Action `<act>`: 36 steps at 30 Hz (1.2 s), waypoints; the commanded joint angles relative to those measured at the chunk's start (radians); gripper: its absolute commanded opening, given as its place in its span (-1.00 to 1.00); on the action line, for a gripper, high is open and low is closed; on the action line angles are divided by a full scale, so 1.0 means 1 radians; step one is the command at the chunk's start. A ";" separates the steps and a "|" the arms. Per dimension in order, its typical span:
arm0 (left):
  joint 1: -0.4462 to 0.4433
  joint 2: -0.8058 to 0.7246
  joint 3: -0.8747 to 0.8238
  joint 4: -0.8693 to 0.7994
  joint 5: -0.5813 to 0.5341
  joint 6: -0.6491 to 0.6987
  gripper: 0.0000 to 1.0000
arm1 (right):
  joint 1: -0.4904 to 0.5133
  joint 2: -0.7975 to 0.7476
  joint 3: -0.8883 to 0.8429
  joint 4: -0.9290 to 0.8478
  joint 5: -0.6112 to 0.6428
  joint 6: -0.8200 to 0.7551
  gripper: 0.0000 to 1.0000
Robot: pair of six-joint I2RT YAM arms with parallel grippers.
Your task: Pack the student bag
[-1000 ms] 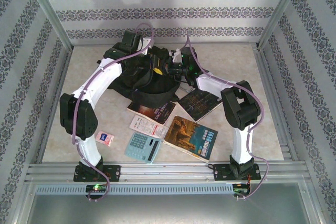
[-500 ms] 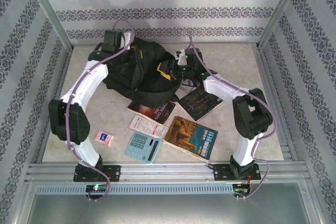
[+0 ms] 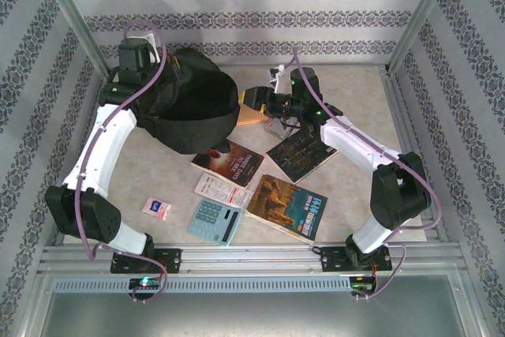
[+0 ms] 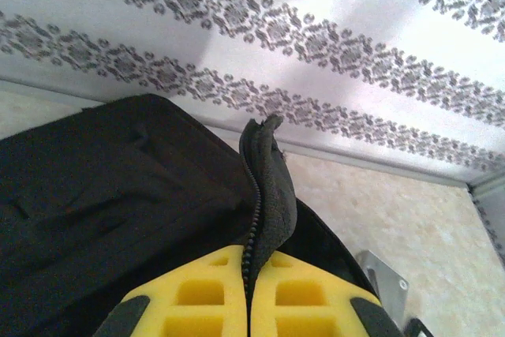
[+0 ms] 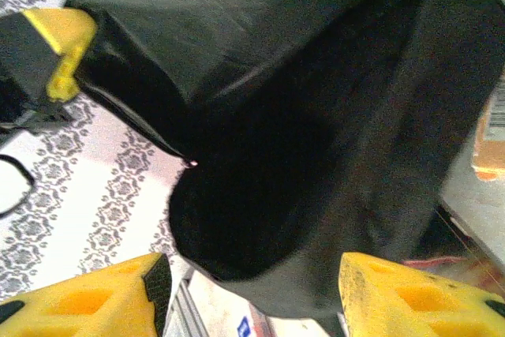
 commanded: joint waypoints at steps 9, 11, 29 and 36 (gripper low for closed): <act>0.009 -0.109 -0.005 0.033 -0.066 0.047 -1.00 | 0.139 0.163 0.134 -0.161 0.028 -0.131 0.20; 0.009 -0.128 -0.028 0.038 -0.063 0.043 -1.00 | 0.139 0.214 0.184 -0.193 0.055 -0.134 0.20; 0.014 -0.109 -0.314 0.119 0.033 -0.042 -1.00 | 0.154 0.060 0.220 -0.520 0.465 -0.383 0.29; 0.013 -0.094 -0.394 0.247 0.141 -0.141 -1.00 | 0.266 -0.009 0.147 -0.849 0.273 -0.359 0.16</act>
